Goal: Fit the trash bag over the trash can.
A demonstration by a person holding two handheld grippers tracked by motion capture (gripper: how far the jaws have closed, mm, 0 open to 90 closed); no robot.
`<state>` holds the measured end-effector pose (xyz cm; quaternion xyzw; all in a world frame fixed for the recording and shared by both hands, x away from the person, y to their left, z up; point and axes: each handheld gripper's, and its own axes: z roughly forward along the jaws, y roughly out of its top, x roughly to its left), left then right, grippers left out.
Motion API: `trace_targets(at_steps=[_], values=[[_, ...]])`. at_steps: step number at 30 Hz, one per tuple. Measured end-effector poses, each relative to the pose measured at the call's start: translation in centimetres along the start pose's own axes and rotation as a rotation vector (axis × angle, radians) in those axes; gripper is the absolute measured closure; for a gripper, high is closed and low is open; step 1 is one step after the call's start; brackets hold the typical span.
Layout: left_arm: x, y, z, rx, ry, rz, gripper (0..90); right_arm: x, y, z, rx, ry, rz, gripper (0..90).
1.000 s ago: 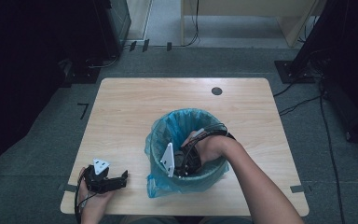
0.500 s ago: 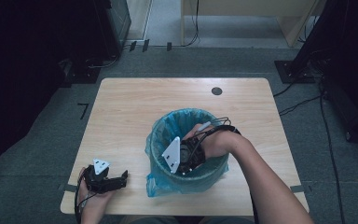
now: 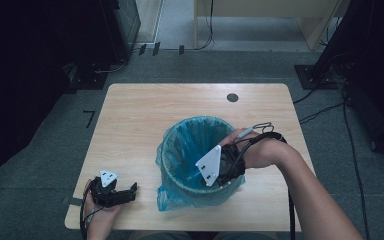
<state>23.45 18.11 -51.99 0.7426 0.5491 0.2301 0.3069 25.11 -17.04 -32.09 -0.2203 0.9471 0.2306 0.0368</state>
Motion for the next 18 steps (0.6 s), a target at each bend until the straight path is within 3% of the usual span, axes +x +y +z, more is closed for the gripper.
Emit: trace_targets(at_steps=[10, 14, 18], values=[[0.0, 0.0, 0.0, 0.000, 0.000, 0.000, 0.0, 2.3, -0.6, -3.0, -0.033, -0.060, -0.003, 88.8], [0.0, 0.0, 0.0, 0.000, 0.000, 0.000, 0.0, 3.3, -0.9, -4.3, -0.051, -0.079, 0.000, 86.0], [0.0, 0.0, 0.0, 0.000, 0.000, 0.000, 0.0, 4.5, -1.4, -5.2, -0.068, -0.079, 0.011, 77.7]])
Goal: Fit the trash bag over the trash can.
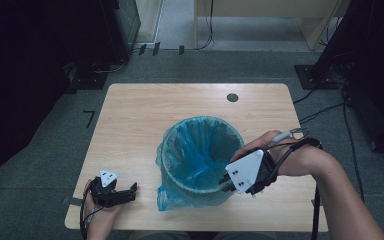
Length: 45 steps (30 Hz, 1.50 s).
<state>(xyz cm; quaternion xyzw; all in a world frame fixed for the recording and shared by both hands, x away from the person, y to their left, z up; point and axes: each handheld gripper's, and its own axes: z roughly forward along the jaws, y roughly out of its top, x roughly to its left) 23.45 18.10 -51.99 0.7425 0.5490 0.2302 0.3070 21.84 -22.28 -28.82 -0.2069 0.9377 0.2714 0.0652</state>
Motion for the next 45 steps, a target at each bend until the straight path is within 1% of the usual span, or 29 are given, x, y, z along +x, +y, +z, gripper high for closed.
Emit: trace_targets(at_steps=[1, 2, 4, 5, 6, 8, 11, 13, 15, 17, 19, 22, 23, 24, 26, 27, 30, 32, 35, 37, 40, 45], values=[[0.0, 0.0, 0.0, 0.001, -0.001, -0.001, 0.0, 0.3, -0.2, -0.2, -0.009, 0.005, 0.006, 75.0], [0.0, 0.0, 0.0, 0.000, 0.000, 0.000, 0.0, 0.7, -0.4, -0.3, -0.018, 0.010, 0.024, 70.5], [0.0, 0.0, 0.0, -0.001, 0.000, 0.000, 0.0, 1.4, -0.8, -0.4, -0.036, 0.015, 0.058, 66.3], [0.0, 0.0, 0.0, -0.001, 0.001, 0.000, 0.0, 1.8, -1.0, -0.4, -0.046, 0.022, 0.073, 62.7], [0.0, 0.0, 0.0, -0.001, 0.000, 0.000, 0.0, 2.2, -1.3, -0.4, -0.057, 0.027, 0.101, 58.1], [0.0, 0.0, 0.0, -0.001, 0.000, 0.000, 0.0, 2.9, -1.9, -0.4, -0.073, 0.034, 0.156, 52.7], [0.0, 0.0, 0.0, -0.002, 0.000, 0.000, 0.0, 3.7, -2.8, -0.3, -0.097, 0.012, 0.264, 34.1], [0.0, 0.0, 0.0, -0.002, 0.001, 0.000, 0.0, 4.2, -3.4, -0.3, -0.114, -0.004, 0.310, 26.1], [0.0, 0.0, 0.0, -0.001, 0.000, -0.001, 0.0, 4.7, -3.9, -0.4, -0.136, -0.024, 0.347, 20.7], [0.0, 0.0, 0.0, -0.001, 0.000, 0.000, 0.0, 5.2, -4.4, -0.4, -0.144, -0.035, 0.409, 13.9], [0.0, 0.0, 0.0, -0.001, 0.001, 0.000, 0.0, 5.6, -5.0, -0.3, -0.144, -0.046, 0.465, 11.9], [0.0, 0.0, 0.0, -0.001, 0.001, -0.002, 0.0, 6.2, -5.9, -0.1, -0.140, -0.056, 0.551, 3.2], [0.0, 0.0, 0.0, -0.001, 0.002, -0.001, 0.0, 6.2, -6.1, -0.1, -0.143, -0.065, 0.562, 2.3], [0.0, 0.0, 0.0, -0.001, 0.002, -0.001, 0.0, 6.4, -6.4, -0.1, -0.148, -0.090, 0.581, 0.9], [0.0, 0.0, 0.0, 0.000, 0.002, -0.001, 0.0, 6.5, -6.8, -0.2, -0.157, -0.135, 0.595, 0.0], [0.0, 0.0, 0.0, -0.001, 0.002, -0.001, 0.0, 6.6, -7.1, -0.2, -0.170, -0.160, 0.610, 0.0], [0.0, 0.0, 0.0, 0.000, 0.003, -0.002, 0.0, 6.6, -7.8, 0.0, -0.193, -0.201, 0.666, 0.0], [0.0, 0.0, 0.0, -0.001, 0.003, -0.003, 0.0, 6.6, -8.3, 0.3, -0.183, -0.227, 0.716, 0.0], [0.0, 0.0, 0.0, -0.001, 0.003, -0.003, 0.0, 6.5, -9.3, 1.2, -0.164, -0.277, 0.770, 0.0], [0.0, 0.0, 0.0, -0.001, 0.003, -0.003, 0.0, 6.4, -10.0, 1.6, -0.153, -0.311, 0.818, 0.0], [0.0, 0.0, 0.0, -0.001, 0.003, -0.003, 0.0, 6.2, -11.1, 2.3, -0.145, -0.368, 0.878, 0.0], [0.0, 0.0, 0.0, -0.001, 0.003, -0.004, 0.0, 6.0, -12.9, 3.3, -0.142, -0.432, 0.978, 0.0]])
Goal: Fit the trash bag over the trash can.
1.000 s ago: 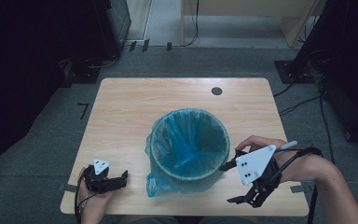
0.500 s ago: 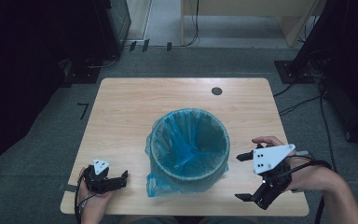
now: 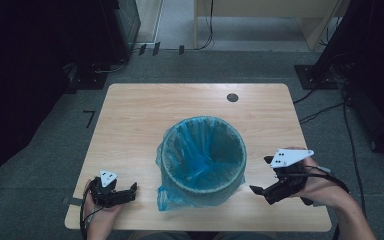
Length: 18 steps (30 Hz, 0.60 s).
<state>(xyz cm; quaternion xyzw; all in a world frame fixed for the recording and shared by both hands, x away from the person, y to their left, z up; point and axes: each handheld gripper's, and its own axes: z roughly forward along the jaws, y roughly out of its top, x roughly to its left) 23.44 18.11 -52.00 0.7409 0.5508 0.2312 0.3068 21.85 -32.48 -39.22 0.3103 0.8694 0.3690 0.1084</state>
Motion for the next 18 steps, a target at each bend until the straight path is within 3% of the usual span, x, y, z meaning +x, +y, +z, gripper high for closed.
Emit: trace_targets(at_steps=[5, 11, 18], values=[[0.0, 0.0, 0.0, 0.000, 0.000, 0.000, 0.0, -1.0, -1.1, 1.2, -0.001, -0.083, 0.076, 0.0], [0.0, 0.0, 0.0, 0.000, 0.000, 0.000, 0.0, -2.1, -2.7, 2.3, -0.028, -0.138, 0.194, 0.0], [0.0, 0.0, 0.0, 0.000, 0.000, 0.000, 0.0, -3.0, -5.0, 3.9, 0.022, -0.209, 0.292, 0.0]])
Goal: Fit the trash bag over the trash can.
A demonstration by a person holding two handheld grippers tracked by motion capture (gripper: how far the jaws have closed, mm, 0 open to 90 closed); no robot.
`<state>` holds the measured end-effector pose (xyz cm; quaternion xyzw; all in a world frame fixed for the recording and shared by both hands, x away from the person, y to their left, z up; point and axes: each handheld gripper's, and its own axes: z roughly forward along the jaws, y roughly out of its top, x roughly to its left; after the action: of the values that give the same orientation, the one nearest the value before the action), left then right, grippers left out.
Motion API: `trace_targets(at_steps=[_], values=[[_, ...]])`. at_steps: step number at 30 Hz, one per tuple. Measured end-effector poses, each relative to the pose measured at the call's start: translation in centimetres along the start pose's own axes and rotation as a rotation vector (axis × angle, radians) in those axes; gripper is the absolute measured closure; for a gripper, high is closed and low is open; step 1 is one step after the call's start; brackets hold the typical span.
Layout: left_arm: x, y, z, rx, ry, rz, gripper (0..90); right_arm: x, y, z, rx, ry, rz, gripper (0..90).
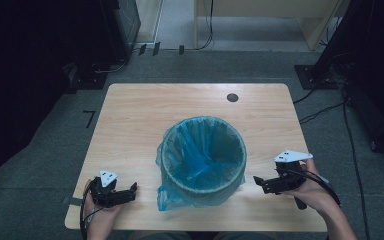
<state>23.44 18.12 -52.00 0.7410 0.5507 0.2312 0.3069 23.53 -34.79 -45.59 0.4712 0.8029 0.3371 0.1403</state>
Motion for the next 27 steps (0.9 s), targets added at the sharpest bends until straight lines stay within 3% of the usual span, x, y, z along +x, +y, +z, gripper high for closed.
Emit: trace_targets(at_steps=[14, 27], values=[[0.0, 0.0, 0.0, 0.001, 0.000, 0.000, 0.0, -2.5, -3.1, 1.2, 0.015, -0.151, 0.117, 0.0], [0.0, 0.1, 0.0, 0.001, 0.004, -0.005, 0.0, -3.9, -5.9, 1.1, 0.044, -0.252, 0.151, 0.0]])
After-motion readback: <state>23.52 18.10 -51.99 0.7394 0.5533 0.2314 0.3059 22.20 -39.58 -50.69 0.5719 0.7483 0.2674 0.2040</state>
